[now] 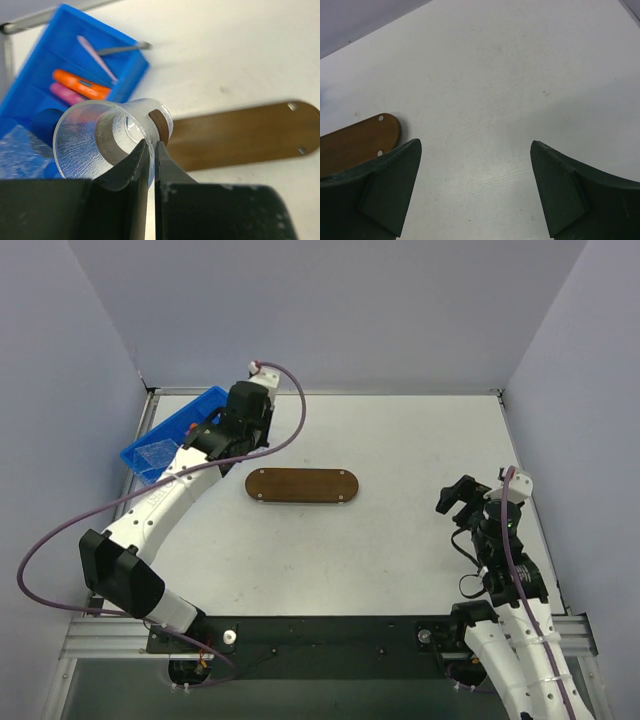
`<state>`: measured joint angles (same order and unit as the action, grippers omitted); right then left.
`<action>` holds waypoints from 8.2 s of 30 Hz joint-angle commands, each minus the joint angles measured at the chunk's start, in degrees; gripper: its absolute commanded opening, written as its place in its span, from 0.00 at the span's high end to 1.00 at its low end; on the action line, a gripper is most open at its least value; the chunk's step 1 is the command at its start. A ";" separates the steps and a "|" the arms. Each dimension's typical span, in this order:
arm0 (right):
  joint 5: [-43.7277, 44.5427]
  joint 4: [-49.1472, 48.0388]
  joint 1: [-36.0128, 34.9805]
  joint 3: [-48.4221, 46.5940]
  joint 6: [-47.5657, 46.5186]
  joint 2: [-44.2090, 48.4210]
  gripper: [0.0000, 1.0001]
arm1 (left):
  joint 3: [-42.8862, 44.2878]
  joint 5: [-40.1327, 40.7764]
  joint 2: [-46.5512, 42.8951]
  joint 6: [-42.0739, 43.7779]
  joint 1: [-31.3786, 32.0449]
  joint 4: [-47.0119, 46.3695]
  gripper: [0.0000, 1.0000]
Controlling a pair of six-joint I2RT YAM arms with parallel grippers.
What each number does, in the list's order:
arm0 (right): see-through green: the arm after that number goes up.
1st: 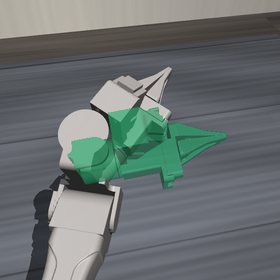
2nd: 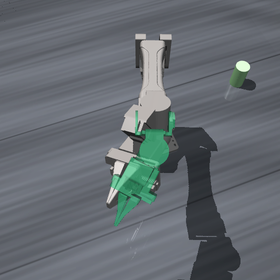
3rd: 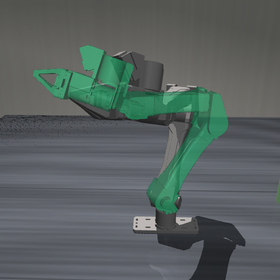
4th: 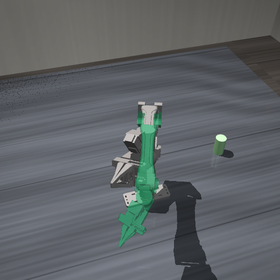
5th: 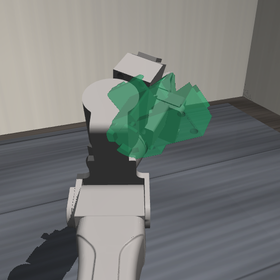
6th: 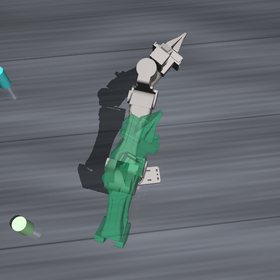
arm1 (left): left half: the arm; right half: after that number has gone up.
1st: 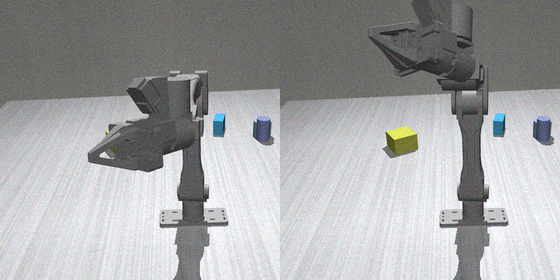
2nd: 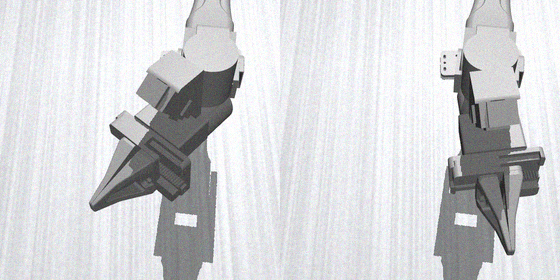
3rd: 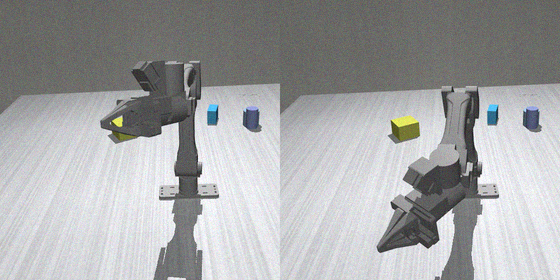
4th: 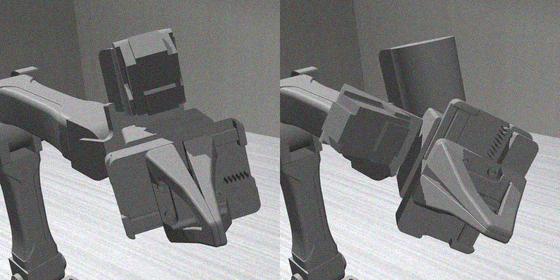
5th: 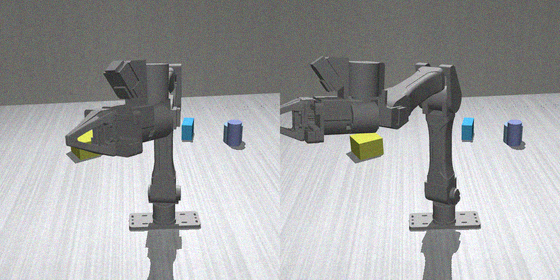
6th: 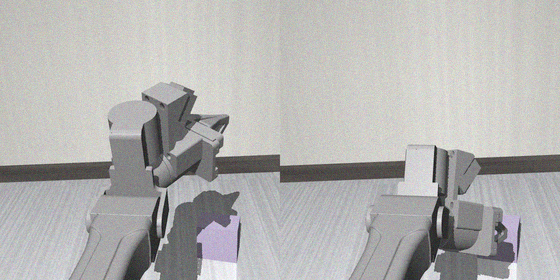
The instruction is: Prepare toiletry sets of a toothbrush and toothpaste on the tray
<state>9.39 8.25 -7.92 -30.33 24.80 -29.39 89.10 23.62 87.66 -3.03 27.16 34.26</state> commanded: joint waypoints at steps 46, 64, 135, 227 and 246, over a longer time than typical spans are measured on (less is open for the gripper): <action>-22.75 -2.63 -29.08 -23.37 14.67 -42.50 0.51 | -22.21 -21.77 -7.85 14.63 30.67 -15.98 1.00; -21.60 -2.01 -31.36 -25.83 12.29 -50.50 0.87 | -23.01 -18.78 -6.36 14.72 33.66 -17.30 1.00; -17.83 3.61 -30.57 -21.18 -16.27 -34.42 1.00 | -14.74 -39.44 1.81 -4.18 23.99 -11.67 0.73; 2.13 -2.98 -41.30 -27.42 11.42 -46.90 1.00 | -41.46 -3.14 -24.90 -26.59 27.77 -37.69 0.42; -31.19 12.22 -23.28 -46.03 -17.84 -56.74 1.00 | -43.05 -5.41 -38.36 -8.93 15.40 -45.26 0.08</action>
<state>-16.12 18.37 -31.88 -71.02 14.72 -83.40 44.47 20.58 49.58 -15.68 47.03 -8.01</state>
